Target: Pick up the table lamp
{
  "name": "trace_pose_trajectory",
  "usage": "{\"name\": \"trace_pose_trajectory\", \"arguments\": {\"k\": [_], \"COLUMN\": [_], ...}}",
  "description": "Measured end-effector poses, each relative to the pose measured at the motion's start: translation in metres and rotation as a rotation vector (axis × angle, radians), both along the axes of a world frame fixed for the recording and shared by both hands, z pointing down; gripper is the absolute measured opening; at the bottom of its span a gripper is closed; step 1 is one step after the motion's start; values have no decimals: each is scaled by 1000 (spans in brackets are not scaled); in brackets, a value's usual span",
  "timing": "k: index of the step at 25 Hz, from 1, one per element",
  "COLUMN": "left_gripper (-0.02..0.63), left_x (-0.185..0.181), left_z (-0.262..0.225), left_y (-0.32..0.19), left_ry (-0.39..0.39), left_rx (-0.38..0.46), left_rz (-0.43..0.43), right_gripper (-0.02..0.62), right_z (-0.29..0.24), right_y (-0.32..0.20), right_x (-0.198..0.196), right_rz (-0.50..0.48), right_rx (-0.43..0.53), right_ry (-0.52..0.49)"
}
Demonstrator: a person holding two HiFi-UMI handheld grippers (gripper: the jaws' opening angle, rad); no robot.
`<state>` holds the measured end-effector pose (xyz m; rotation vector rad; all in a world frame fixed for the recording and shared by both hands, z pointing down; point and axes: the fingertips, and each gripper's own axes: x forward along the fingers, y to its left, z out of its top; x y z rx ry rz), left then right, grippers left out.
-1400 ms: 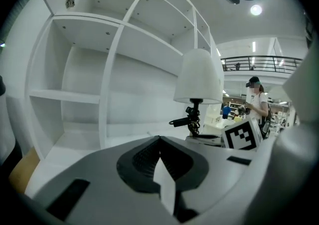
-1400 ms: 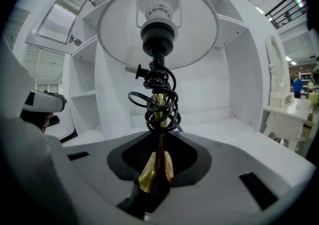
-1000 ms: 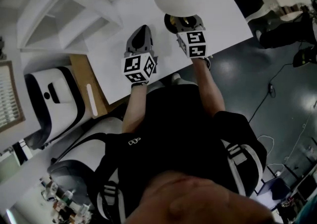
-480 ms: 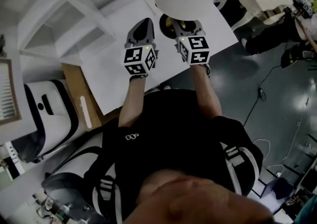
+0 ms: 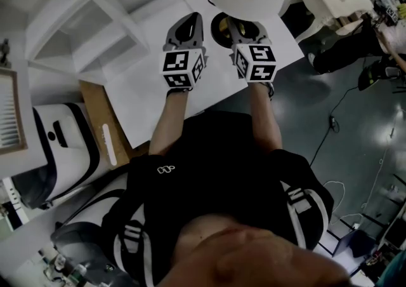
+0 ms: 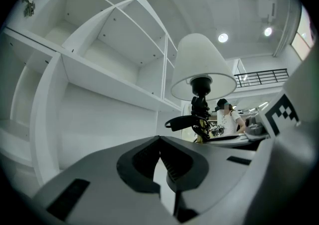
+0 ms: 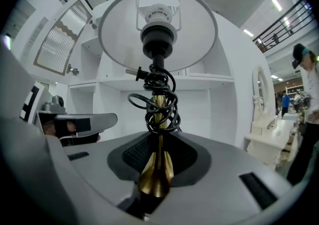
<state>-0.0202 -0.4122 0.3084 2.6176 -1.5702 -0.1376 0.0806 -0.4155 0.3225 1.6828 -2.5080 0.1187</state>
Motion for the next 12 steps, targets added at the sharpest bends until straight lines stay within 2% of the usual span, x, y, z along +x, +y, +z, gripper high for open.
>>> {"name": "trace_pose_trajectory", "arguments": {"k": [12], "left_gripper": [11], "left_x": [8], "left_z": [-1], "left_y": [7], "left_ry": [-30], "left_rx": [13], "left_rz": [-9], "right_gripper": [104], "right_z": [3], "right_y": [3], "right_x": [10], "right_rz": [8], "right_rx": [-7], "right_ry": [-2]}}
